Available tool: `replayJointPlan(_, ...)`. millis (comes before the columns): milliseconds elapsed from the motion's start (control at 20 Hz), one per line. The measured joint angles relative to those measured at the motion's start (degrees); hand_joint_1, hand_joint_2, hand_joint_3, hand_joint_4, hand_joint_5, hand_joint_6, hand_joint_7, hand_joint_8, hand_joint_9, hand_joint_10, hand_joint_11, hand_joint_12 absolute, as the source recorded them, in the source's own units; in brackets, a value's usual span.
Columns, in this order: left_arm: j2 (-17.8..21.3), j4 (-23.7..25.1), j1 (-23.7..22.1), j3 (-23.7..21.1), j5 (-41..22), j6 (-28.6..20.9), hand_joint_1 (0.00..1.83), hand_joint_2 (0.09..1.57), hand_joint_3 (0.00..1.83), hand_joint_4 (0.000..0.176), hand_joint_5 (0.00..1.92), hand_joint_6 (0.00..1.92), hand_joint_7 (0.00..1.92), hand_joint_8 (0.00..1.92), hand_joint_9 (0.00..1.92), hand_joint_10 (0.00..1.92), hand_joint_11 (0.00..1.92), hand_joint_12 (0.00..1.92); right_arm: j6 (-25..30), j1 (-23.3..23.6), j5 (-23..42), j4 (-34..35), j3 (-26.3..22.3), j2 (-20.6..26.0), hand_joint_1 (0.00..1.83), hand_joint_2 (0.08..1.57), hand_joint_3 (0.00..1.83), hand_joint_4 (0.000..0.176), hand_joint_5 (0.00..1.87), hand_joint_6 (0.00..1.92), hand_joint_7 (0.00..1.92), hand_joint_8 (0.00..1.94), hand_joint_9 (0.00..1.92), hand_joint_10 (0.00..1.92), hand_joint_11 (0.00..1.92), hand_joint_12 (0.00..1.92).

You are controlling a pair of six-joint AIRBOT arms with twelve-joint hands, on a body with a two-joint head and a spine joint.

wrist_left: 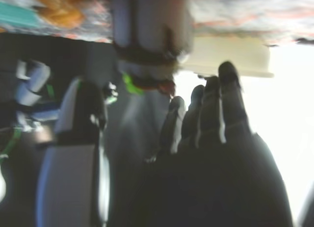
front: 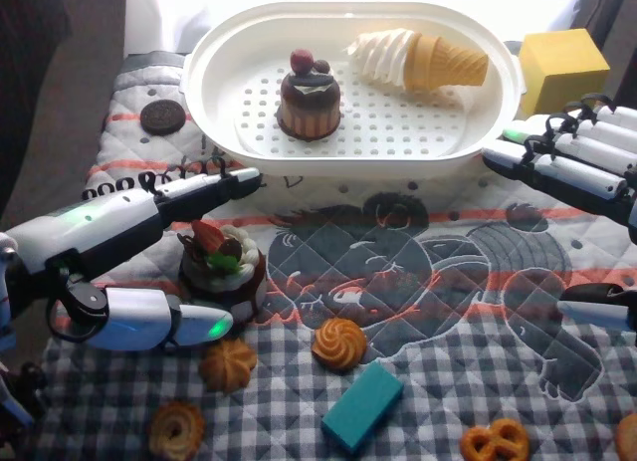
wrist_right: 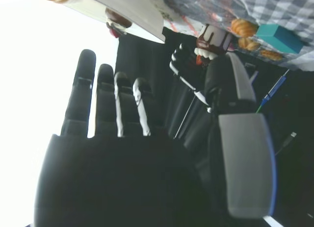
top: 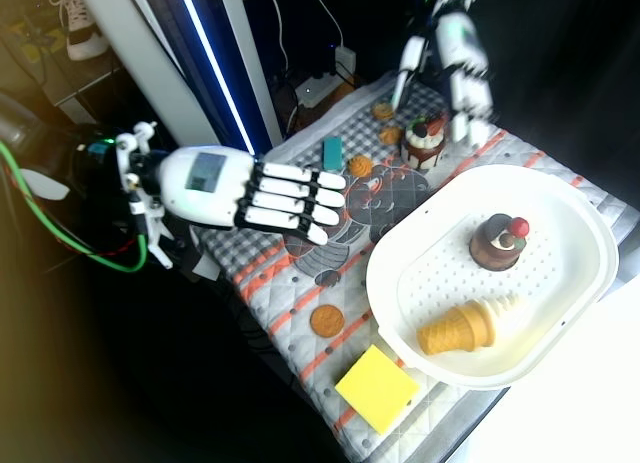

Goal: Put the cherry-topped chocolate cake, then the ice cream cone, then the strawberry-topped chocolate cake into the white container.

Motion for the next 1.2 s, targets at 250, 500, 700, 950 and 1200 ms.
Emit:
replayJointPlan(250,-2.1,0.5,-2.1,2.1,3.4,0.2,1.26,1.30,0.01,0.000,0.61,1.39,0.56,1.61,0.58,1.76,0.54,1.92,0.0,-0.7,0.8,-0.4,-0.3,0.0,0.69,1.20,0.00,0.029,0.00,0.00,0.00,0.00,0.02,0.16,0.00,0.59)
replayJointPlan(500,-2.9,0.1,-2.4,2.1,4.0,3.0,1.30,1.27,0.00,0.000,0.60,1.52,0.70,1.45,0.69,1.62,0.68,1.92,0.0,-1.2,0.8,0.3,-0.3,0.1,0.69,1.21,0.00,0.023,0.00,0.00,0.00,0.00,0.02,0.15,0.00,0.74)
replayJointPlan(700,-1.0,0.2,-2.7,-0.2,0.0,3.2,1.17,1.28,0.00,0.000,0.62,1.47,0.74,1.53,0.71,1.72,0.70,1.92,0.0,-2.1,0.9,1.0,-0.3,0.0,0.69,1.21,0.00,0.028,0.00,0.00,0.00,0.00,0.03,0.17,0.00,0.78)
replayJointPlan(950,-0.7,0.1,-7.4,0.7,-5.5,3.1,1.31,1.25,0.03,0.000,0.60,1.54,0.71,1.46,0.72,1.57,0.73,1.90,0.0,-2.1,1.2,1.5,-0.3,0.0,0.70,1.21,0.00,0.038,0.00,0.00,0.00,0.00,0.02,0.19,0.00,0.72)
replayJointPlan(1200,-8.2,0.2,-18.1,7.8,0.2,3.2,1.30,1.02,0.63,0.000,0.62,1.61,0.61,1.75,0.63,1.83,0.72,1.92,0.0,-3.6,2.6,3.1,0.0,-0.5,0.68,1.20,0.00,0.032,0.00,0.00,0.00,0.00,0.02,0.21,0.00,0.84)
